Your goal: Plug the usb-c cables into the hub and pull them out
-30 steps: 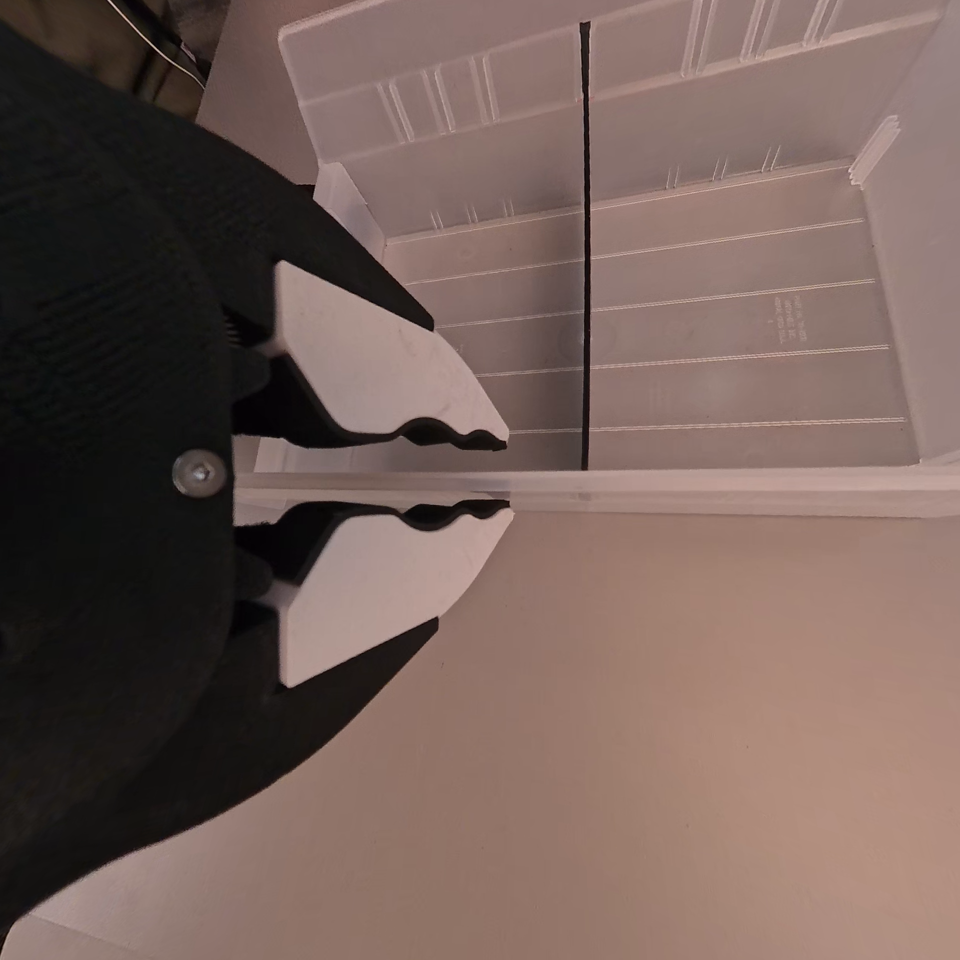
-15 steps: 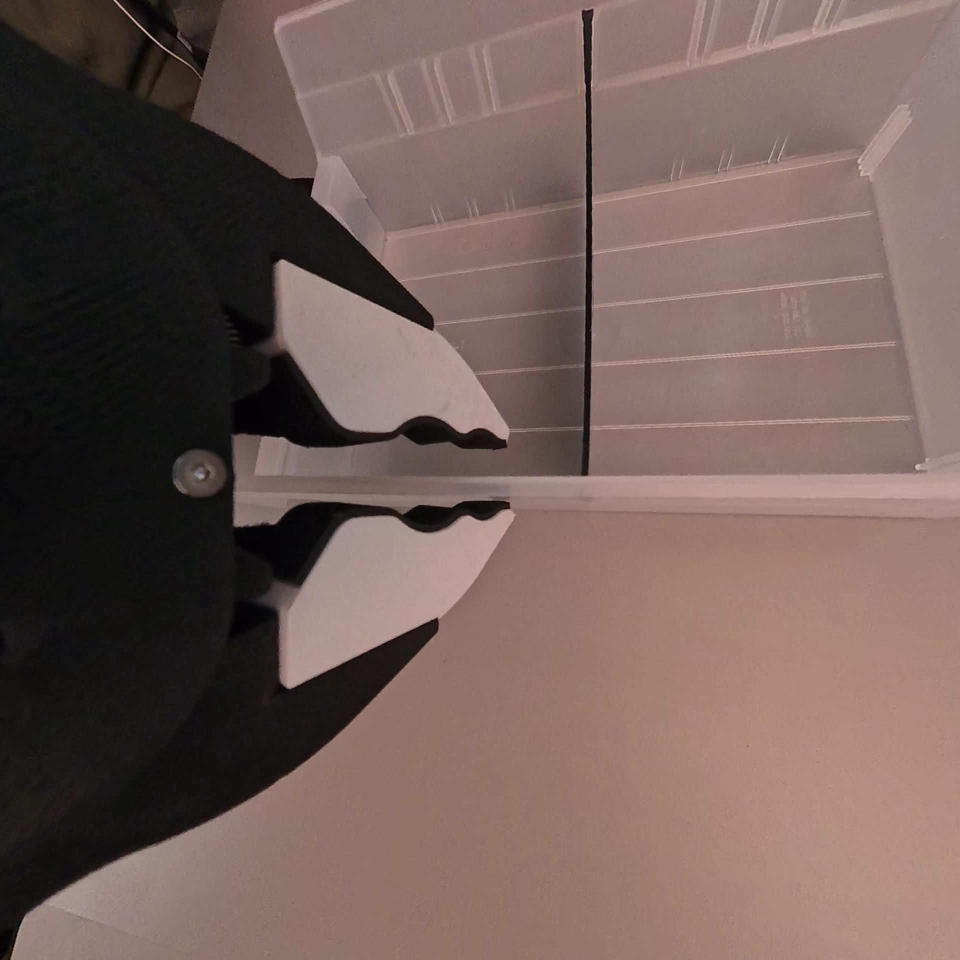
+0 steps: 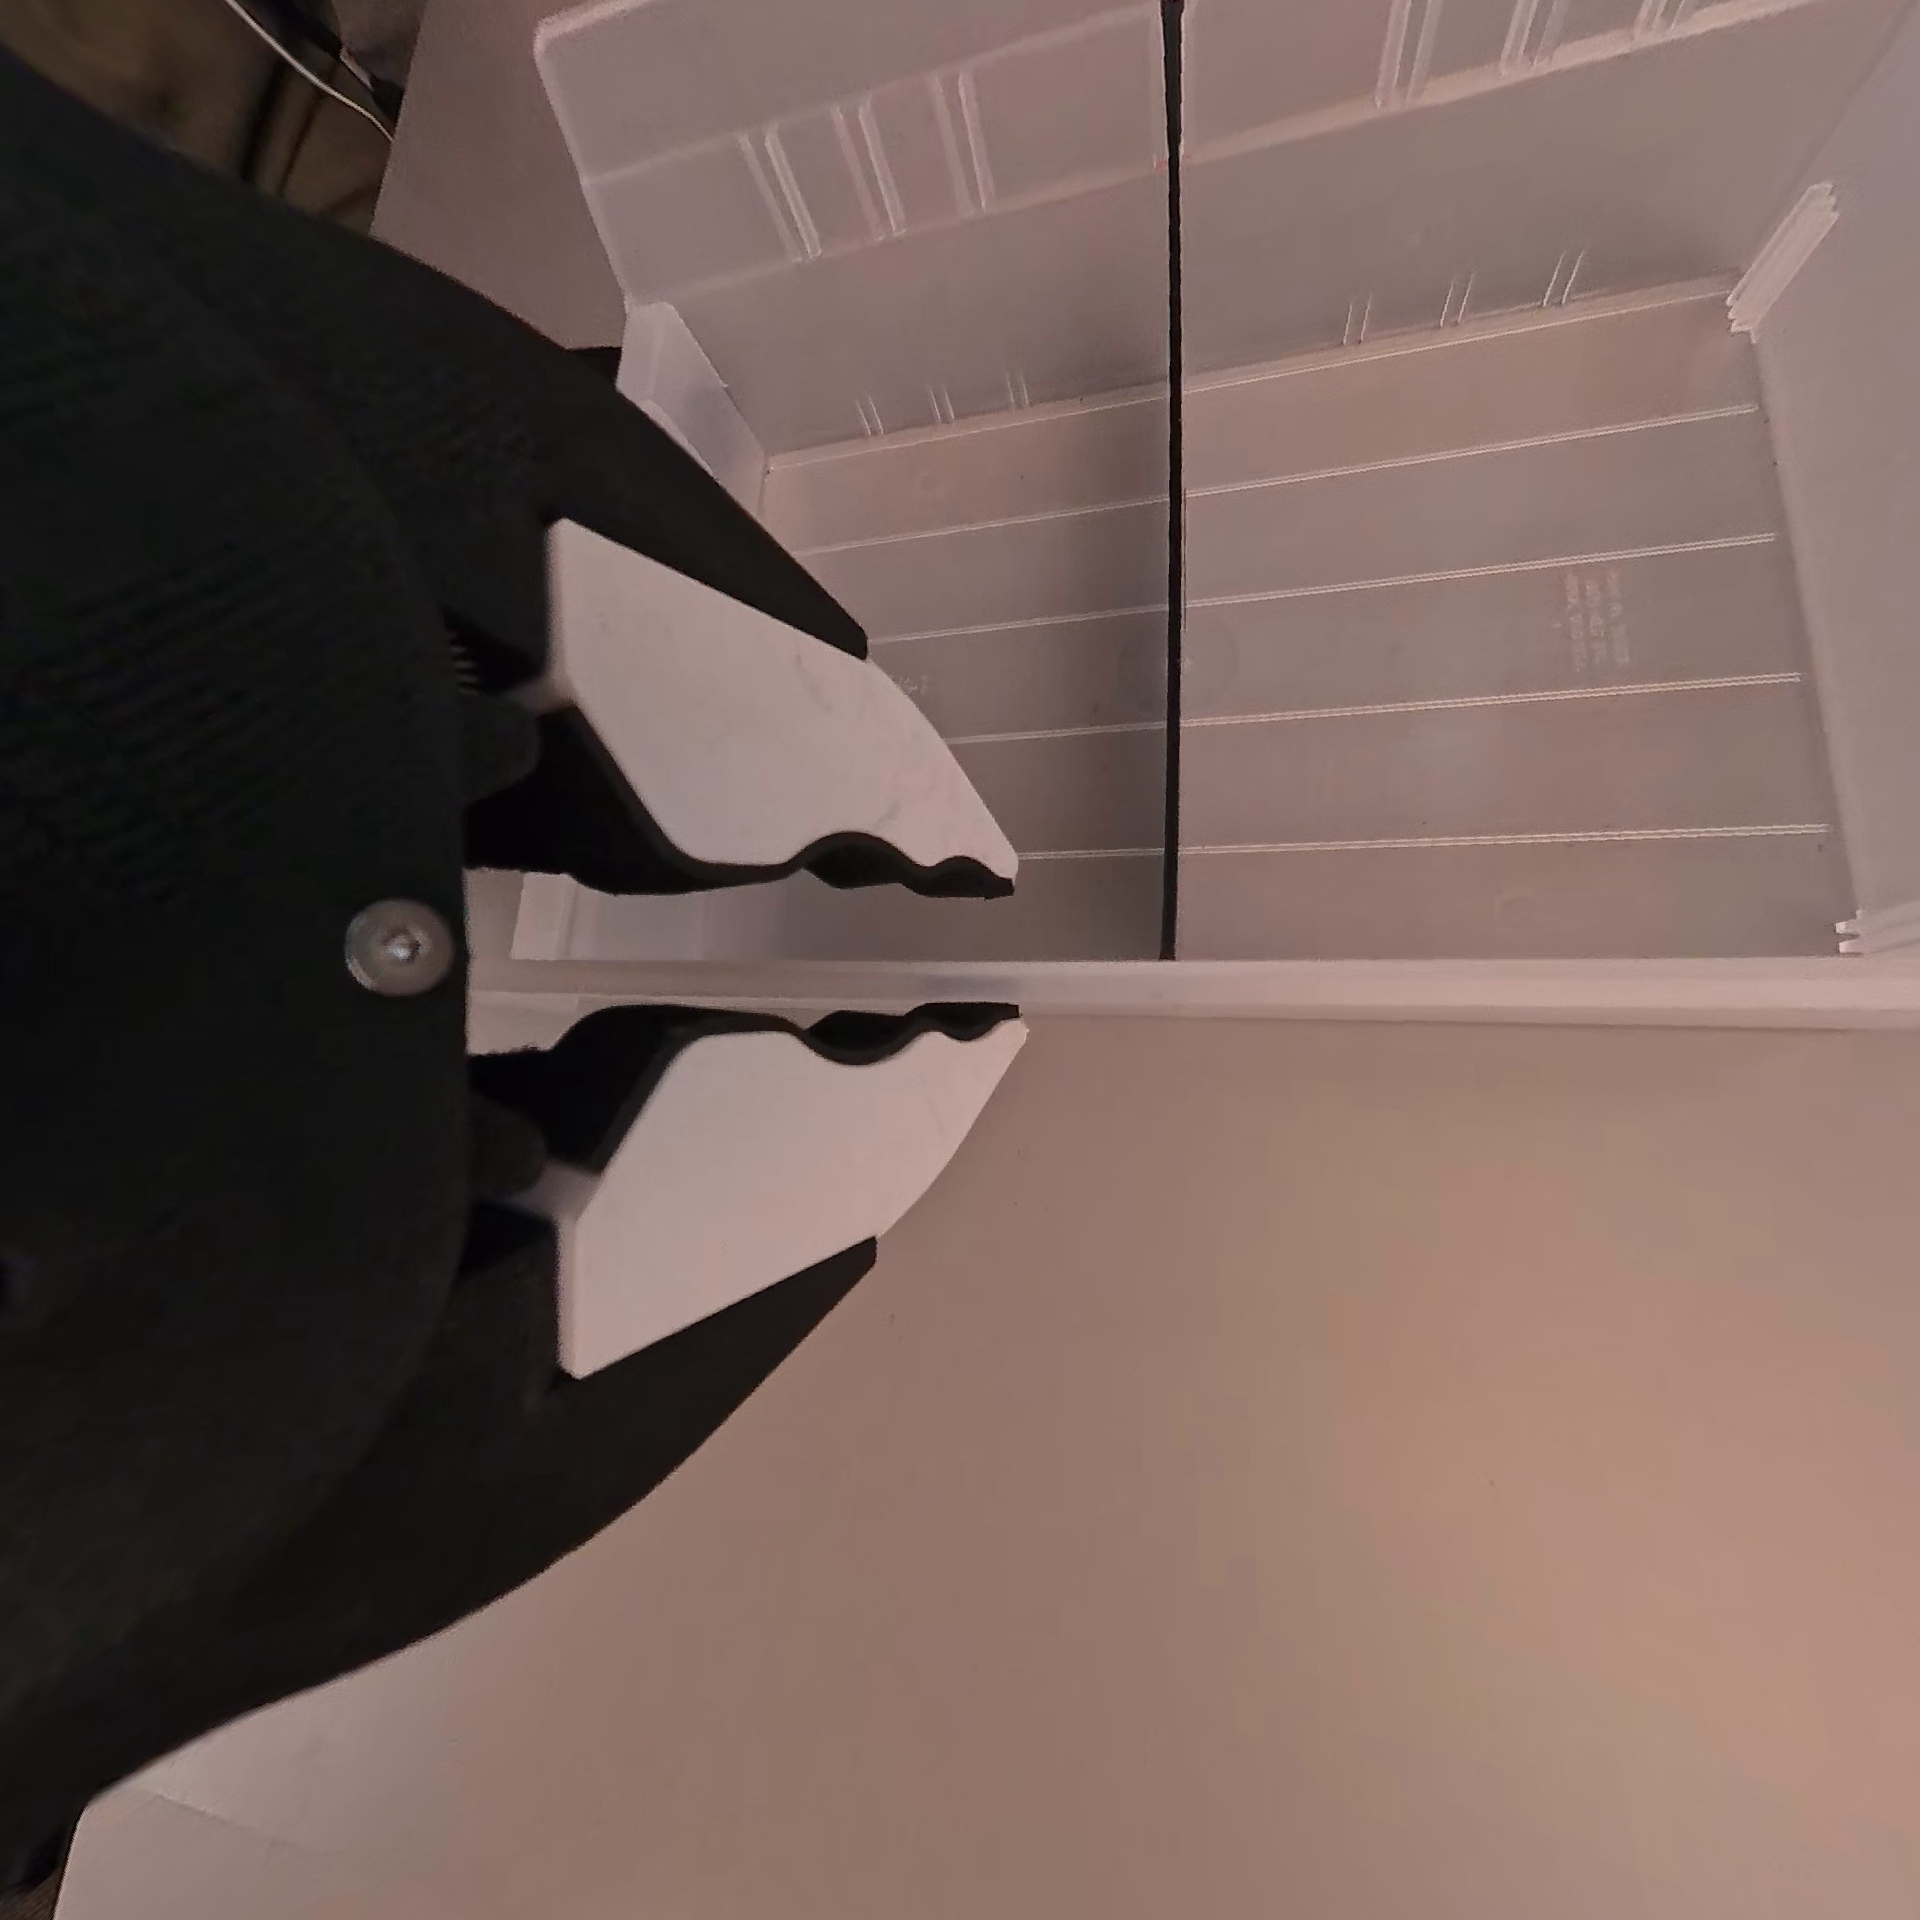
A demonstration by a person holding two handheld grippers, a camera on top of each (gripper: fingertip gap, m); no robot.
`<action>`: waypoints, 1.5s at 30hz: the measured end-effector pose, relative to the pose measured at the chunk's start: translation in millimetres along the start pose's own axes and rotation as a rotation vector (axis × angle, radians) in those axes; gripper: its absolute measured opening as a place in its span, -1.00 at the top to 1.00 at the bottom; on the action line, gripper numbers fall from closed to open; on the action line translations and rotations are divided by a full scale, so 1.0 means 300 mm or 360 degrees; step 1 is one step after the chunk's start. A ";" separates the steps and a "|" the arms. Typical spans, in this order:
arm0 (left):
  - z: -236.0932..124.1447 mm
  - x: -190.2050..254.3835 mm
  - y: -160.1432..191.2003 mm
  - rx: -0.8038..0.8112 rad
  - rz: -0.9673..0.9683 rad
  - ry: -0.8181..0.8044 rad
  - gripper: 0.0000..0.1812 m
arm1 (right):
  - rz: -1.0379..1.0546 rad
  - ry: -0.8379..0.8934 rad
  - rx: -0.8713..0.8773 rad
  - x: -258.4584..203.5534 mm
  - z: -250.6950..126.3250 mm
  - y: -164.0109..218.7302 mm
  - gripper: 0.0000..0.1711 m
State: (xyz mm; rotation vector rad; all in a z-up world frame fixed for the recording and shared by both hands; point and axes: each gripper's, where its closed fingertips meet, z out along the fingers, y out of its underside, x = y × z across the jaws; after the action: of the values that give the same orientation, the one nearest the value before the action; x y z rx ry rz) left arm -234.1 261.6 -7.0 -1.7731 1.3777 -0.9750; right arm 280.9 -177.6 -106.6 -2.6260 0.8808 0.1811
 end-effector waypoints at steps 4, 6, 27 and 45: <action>-0.024 0.038 -0.060 0.0043 0.0111 -0.0075 0.96 | 0.0082 -0.0046 0.0092 -0.010 -0.028 -0.024 0.73; -0.035 0.060 -0.093 0.0071 0.0153 -0.0111 0.97 | 0.0106 -0.0055 0.0154 -0.013 -0.057 -0.038 0.71; -0.159 0.685 -0.333 0.0338 0.0693 0.0260 0.96 | -0.1612 -0.1599 0.1255 -1.449 -0.480 0.027 0.17; -0.142 0.704 -0.298 0.0263 0.0470 0.0511 0.62 | -0.2304 -0.0302 0.1449 -1.591 0.025 0.034 0.90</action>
State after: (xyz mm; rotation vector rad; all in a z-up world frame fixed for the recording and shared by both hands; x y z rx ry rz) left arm -195.9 71.4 122.4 -1.2853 1.6469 -1.2040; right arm -105.9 83.6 -5.6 -1.7157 -0.8942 -0.2867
